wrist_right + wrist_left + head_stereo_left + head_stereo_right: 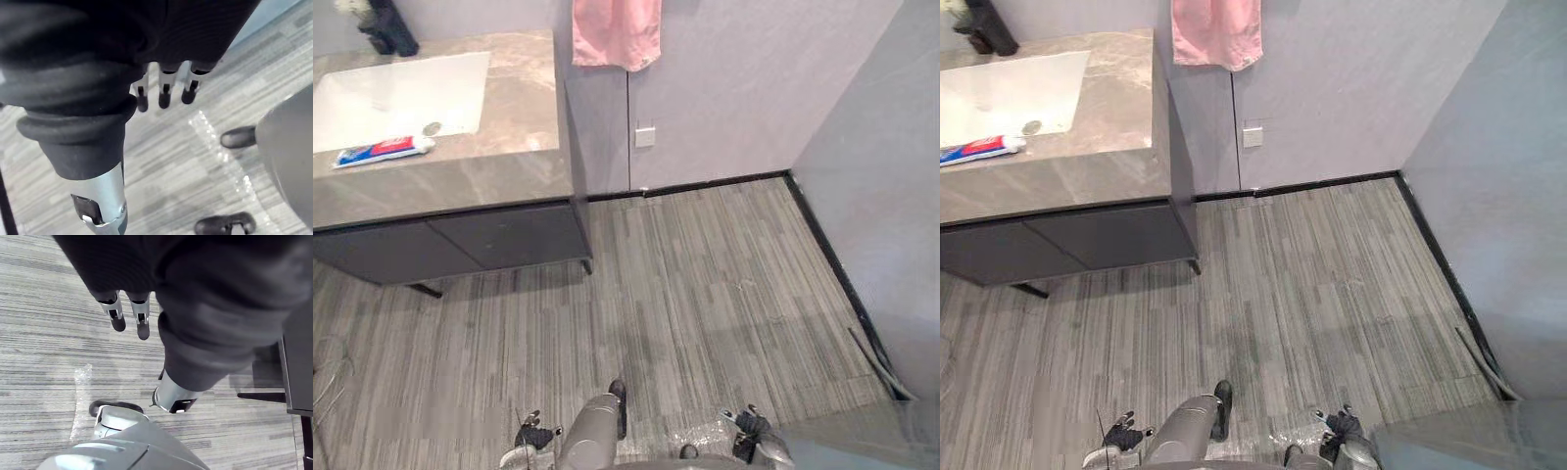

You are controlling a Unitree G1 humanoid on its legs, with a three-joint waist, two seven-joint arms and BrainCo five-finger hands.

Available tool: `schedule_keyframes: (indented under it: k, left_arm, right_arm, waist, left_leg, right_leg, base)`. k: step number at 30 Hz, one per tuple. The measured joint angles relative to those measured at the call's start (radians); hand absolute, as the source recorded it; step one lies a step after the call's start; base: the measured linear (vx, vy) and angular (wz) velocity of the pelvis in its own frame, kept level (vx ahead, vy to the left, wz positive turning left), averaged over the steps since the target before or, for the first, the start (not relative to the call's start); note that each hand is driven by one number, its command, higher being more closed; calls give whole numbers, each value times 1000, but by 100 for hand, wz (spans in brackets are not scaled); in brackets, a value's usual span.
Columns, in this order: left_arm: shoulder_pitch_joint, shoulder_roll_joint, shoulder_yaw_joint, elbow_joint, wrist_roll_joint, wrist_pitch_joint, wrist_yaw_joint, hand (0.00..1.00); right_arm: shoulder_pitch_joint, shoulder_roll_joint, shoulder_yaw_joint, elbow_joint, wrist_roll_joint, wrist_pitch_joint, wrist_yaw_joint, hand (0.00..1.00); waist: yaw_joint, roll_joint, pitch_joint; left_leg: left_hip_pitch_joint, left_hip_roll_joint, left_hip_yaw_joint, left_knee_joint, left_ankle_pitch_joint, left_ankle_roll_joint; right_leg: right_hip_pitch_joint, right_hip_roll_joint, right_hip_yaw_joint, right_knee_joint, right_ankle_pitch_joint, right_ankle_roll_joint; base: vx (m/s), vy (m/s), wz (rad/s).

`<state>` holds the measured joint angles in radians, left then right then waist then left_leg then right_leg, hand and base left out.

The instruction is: Organize washtable

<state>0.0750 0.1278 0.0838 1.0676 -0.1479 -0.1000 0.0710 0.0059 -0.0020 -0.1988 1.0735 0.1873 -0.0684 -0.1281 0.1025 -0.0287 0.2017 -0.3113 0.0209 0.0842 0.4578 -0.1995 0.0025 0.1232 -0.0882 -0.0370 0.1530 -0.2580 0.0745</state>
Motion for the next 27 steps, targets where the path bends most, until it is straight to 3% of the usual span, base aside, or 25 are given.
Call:
schedule_keyframes:
  k: [2,3,4,5,6,7,9,11,12,15,16,17,19,21,22,23,24,26,27]
  left_arm:
    - [0,-2,1,1,0,1,0,0]
    - [6,-2,0,2,0,1,0,0]
    - [8,-3,-1,1,0,1,0,0]
    - [9,0,-2,1,0,1,0,0]
    - [8,0,-5,1,0,1,-1,0]
    - [7,0,-6,1,0,1,-1,0]
    - [-4,-2,-12,1,0,0,-2,0]
    - [-10,-3,-12,1,0,1,-3,0]
    - [-13,-4,-13,0,1,0,-2,0]
    - [-12,-3,-11,1,1,-2,1,0]
    - [-9,7,-11,1,2,-3,2,0]
    - [-15,-10,-11,0,2,-3,5,0]
    - [-16,-45,-2,-2,3,-15,4,0]
    - [-16,-55,37,-9,3,-20,0,0]
    - [-17,-72,66,-18,2,-19,-2,0]
    - [-15,-71,78,-22,2,-20,-2,0]
    - [-14,-63,83,-38,2,-20,-4,0]
    - [-15,-53,79,-48,2,-20,-4,0]
    - [-16,-46,76,-58,1,-21,-4,0]
  right_arm:
    - [-1,5,-1,-1,-12,1,3,0]
    - [-10,5,3,1,-25,1,4,0]
    - [-15,5,6,1,-34,1,5,0]
    - [-21,6,13,3,-41,2,6,0]
    - [-34,6,31,3,-46,3,19,0]
    - [-40,5,40,3,-51,4,22,0]
    - [-57,6,62,3,-75,6,26,0]
    - [-63,-2,62,1,-78,6,26,0]
    - [-64,-7,62,-2,-78,6,26,0]
    - [-64,-17,63,-3,-78,6,25,0]
    - [-61,-17,63,-3,-78,5,25,0]
    - [-59,-39,62,-5,-78,5,26,0]
    - [-60,-53,62,-5,-78,4,26,0]
    - [-60,-56,59,-5,-78,6,25,0]
    - [-55,-60,62,-8,-72,5,24,0]
    - [-50,-60,64,-7,-68,5,23,0]
    - [-47,-45,69,-5,-60,6,23,0]
    - [-50,-34,69,2,-58,6,23,0]
    - [-59,-26,69,2,-48,6,22,0]
  waist:
    - [21,-6,1]
    - [21,-5,1]
    - [20,-4,2]
    - [20,-7,4]
    - [17,-1,9]
    - [17,3,9]
    - [-1,20,17]
    - [-11,23,18]
    - [-12,25,20]
    - [-19,17,19]
    - [-38,1,22]
    - [-49,16,16]
    - [-41,58,11]
    - [-36,82,12]
    - [-37,94,23]
    - [-30,90,35]
    - [-14,88,42]
    - [-4,58,48]
    - [4,55,49]
  left_leg:
    - [59,2,48,10,-35,37]
    - [133,1,81,-2,-65,57]
    - [163,2,90,-10,-74,58]
    - [192,2,105,-21,-77,59]
    - [270,5,111,-66,-80,59]
    - [298,11,110,-86,-80,59]
    - [363,39,110,-142,-80,59]
    - [392,57,108,-156,-81,56]
    - [406,66,108,-159,-85,46]
    - [456,65,78,-171,-118,-13]
    - [477,47,33,-174,-130,-35]
    - [503,58,-18,-174,-136,-44]
    - [483,89,-63,-132,-122,-68]
    - [391,120,-97,70,-93,-95]
    - [298,149,-107,292,-13,-99]
    - [237,193,-78,437,6,-98]
    - [169,234,-12,549,-11,-71]
    - [94,238,48,525,-29,-42]
    - [52,221,79,423,-49,-48]
  right_leg:
    - [-63,-23,16,207,-22,19]
    - [-132,-39,11,427,-15,61]
    - [-153,-45,5,503,-13,75]
    - [-171,-57,-19,565,-16,73]
    - [-214,-93,-143,652,-37,34]
    - [-230,-98,-188,658,-47,16]
    - [-288,-82,-298,554,-58,-7]
    - [-328,-53,-312,400,-42,-14]
    - [-348,-37,-314,314,-6,-22]
    - [-388,18,-264,93,183,-48]
    - [-391,31,-197,58,285,-67]
    - [-389,38,-187,108,319,-79]
    - [-373,59,-212,114,273,-98]
    - [-334,88,-238,88,242,-114]
    - [-262,109,-256,40,229,-122]
    - [-198,129,-264,-6,223,-128]
    - [-113,139,-273,-49,212,-137]
    - [-71,133,-275,-87,206,-130]
    - [-52,123,-281,-106,200,-122]
  base:
    - [420,208,-63]
    - [413,202,-63]
    - [318,145,-48]
    - [380,124,-44]
    - [366,106,-42]
    - [425,95,-45]
    - [378,32,-16]
    - [276,-15,2]
    - [314,-56,1]
    - [362,-130,20]
    - [477,-279,73]
    - [401,-232,71]
    - [406,-231,36]
    - [375,-239,29]
    - [340,-201,40]
    - [390,-210,43]
    - [304,-155,22]
    - [258,-106,14]
    - [252,-47,14]
